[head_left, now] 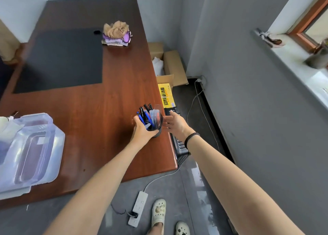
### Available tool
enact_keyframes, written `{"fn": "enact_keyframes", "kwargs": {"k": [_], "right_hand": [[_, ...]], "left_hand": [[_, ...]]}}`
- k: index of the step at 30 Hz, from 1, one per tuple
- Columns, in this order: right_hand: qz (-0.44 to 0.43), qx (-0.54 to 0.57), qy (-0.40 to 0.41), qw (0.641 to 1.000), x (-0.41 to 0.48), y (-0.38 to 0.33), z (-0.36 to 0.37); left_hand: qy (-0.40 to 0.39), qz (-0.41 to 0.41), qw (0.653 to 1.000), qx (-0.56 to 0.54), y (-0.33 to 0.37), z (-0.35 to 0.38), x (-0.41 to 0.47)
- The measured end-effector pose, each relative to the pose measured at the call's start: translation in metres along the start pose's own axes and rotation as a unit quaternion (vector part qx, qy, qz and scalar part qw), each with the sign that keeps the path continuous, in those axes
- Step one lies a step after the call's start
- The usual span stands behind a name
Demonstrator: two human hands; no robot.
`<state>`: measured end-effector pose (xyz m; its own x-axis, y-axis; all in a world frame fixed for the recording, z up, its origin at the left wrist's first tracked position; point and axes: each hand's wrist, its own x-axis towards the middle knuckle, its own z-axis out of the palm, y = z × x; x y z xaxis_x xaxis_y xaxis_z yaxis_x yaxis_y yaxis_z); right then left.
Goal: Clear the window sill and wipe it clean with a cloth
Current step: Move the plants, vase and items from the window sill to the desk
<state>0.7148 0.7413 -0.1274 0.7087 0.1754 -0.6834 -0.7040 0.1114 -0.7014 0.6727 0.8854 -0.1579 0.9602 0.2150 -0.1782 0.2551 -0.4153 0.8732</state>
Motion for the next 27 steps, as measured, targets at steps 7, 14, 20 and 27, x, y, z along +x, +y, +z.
{"fn": "enact_keyframes", "kwargs": {"k": [7, 14, 20, 27], "right_hand": [[-0.014, -0.009, 0.053, 0.998, 0.041, -0.020, 0.010], [-0.022, -0.002, 0.037, 0.999, 0.062, -0.031, 0.015], [-0.019, -0.006, 0.036, 0.999, 0.064, -0.033, 0.022], [-0.014, -0.022, 0.068, 0.997, 0.048, -0.036, 0.022]], "left_hand": [[-0.018, 0.005, 1.000, 0.019, -0.006, 0.007, 0.060], [-0.010, 0.001, 0.999, 0.034, -0.006, 0.009, 0.090], [-0.015, -0.029, 0.999, 0.038, -0.013, 0.005, 0.096], [-0.019, -0.144, 0.989, 0.027, -0.010, 0.006, 0.080]]}}
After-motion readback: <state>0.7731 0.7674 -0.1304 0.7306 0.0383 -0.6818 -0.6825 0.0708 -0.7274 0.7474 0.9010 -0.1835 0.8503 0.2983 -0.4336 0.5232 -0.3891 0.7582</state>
